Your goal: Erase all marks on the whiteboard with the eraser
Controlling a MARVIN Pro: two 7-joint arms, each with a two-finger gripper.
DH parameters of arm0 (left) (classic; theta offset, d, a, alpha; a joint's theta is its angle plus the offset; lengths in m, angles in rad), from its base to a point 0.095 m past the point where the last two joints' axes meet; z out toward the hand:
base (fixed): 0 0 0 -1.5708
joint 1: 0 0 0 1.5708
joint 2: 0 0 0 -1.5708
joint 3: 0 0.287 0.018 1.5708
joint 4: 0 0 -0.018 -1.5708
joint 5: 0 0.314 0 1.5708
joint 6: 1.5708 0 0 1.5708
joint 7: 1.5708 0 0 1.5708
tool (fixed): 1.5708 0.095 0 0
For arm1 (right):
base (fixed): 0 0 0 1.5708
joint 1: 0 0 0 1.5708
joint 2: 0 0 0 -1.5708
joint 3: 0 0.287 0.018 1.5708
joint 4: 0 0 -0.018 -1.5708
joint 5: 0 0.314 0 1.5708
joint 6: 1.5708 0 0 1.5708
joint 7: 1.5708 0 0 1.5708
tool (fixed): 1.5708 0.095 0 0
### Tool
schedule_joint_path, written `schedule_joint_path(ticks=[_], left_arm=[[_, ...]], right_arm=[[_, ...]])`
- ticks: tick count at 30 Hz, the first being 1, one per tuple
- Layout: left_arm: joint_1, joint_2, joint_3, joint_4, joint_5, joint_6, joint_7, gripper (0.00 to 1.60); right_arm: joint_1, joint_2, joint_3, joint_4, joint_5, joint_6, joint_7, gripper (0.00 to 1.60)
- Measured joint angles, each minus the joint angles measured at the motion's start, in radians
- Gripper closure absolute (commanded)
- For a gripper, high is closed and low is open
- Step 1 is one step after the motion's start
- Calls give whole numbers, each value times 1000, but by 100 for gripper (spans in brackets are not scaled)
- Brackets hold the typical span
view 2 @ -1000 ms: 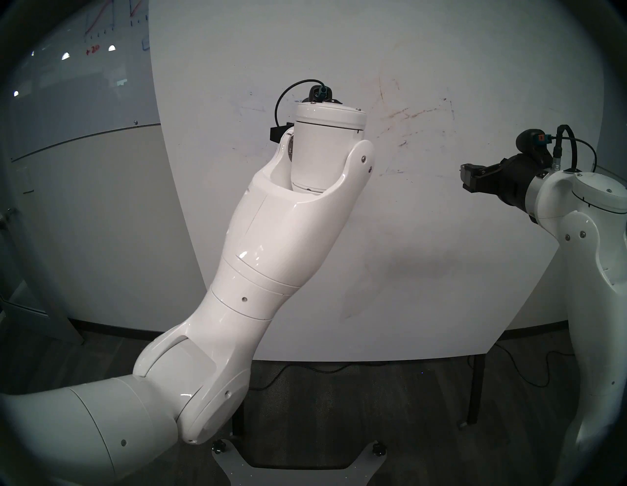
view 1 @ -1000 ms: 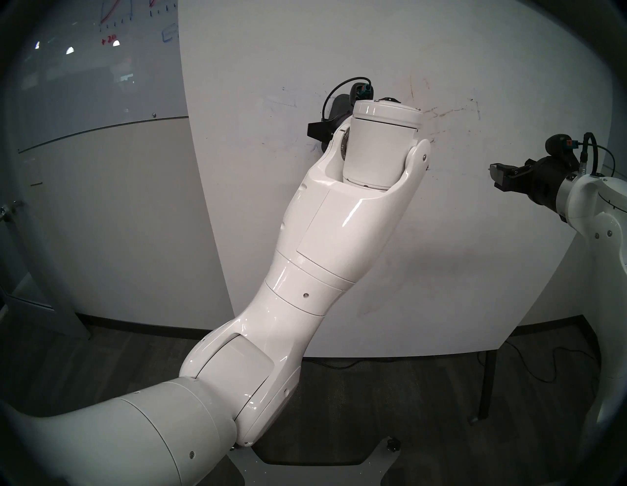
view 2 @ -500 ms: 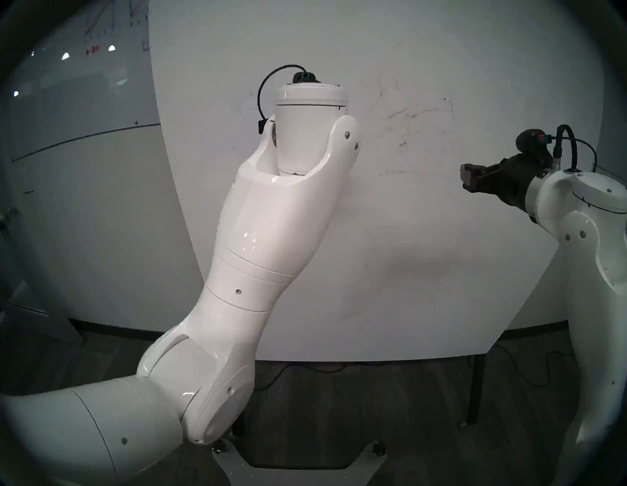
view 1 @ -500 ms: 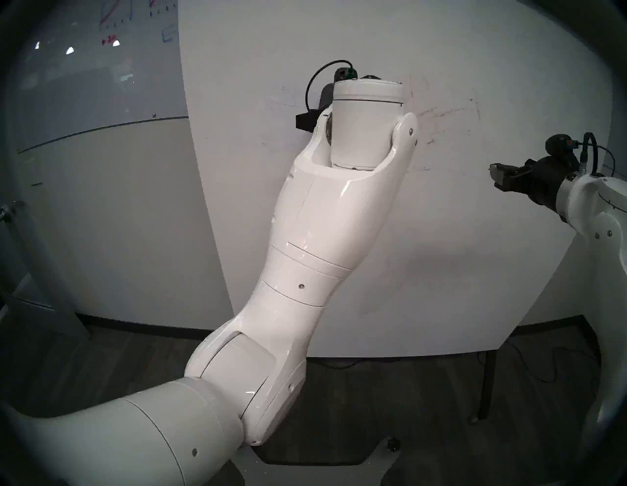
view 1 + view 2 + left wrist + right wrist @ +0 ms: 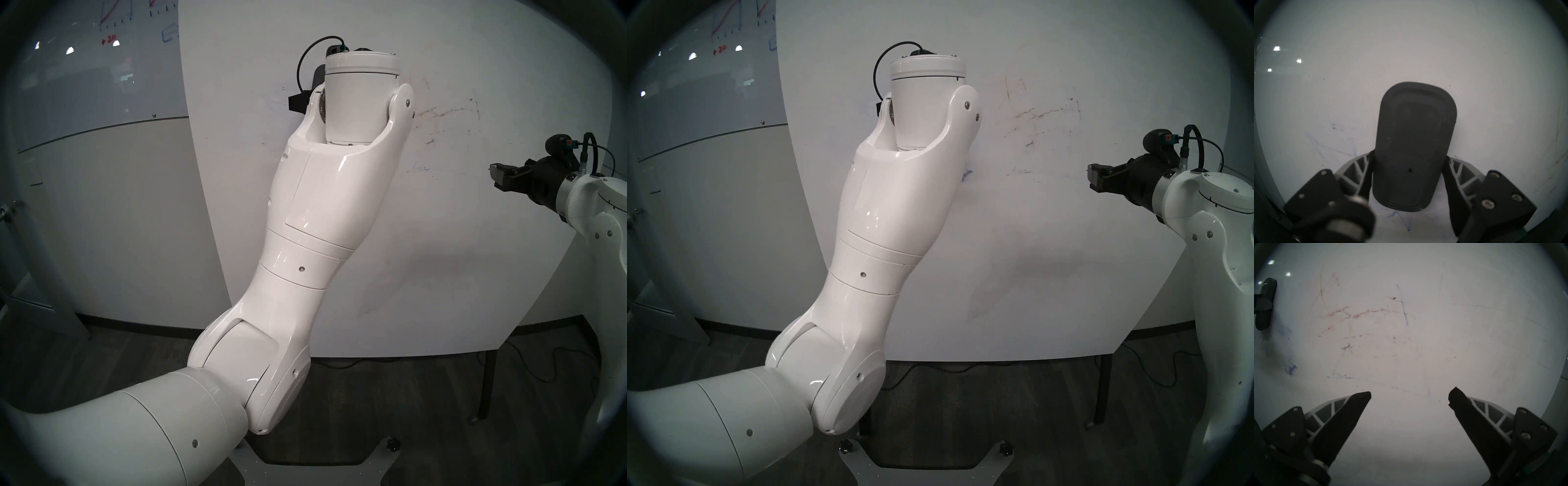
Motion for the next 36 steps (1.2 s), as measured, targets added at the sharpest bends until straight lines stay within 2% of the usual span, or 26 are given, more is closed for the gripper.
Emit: schedule_joint_path(ticks=[12,21,28,36], left_arm=[[-75,-16,-24,30,42,0,-3,160],[-111,-27,-39,67,32,0,1,160],[-87,-36,-54,38,-4,-3,8,160],[-4,-42,-47,-7,-30,-8,12,160]], right_arm=[[0,0,0,0,0,0,0,0],[0,0,0,0,0,0,0,0],[0,0,0,0,0,0,0,0],[0,0,0,0,0,0,0,0]])
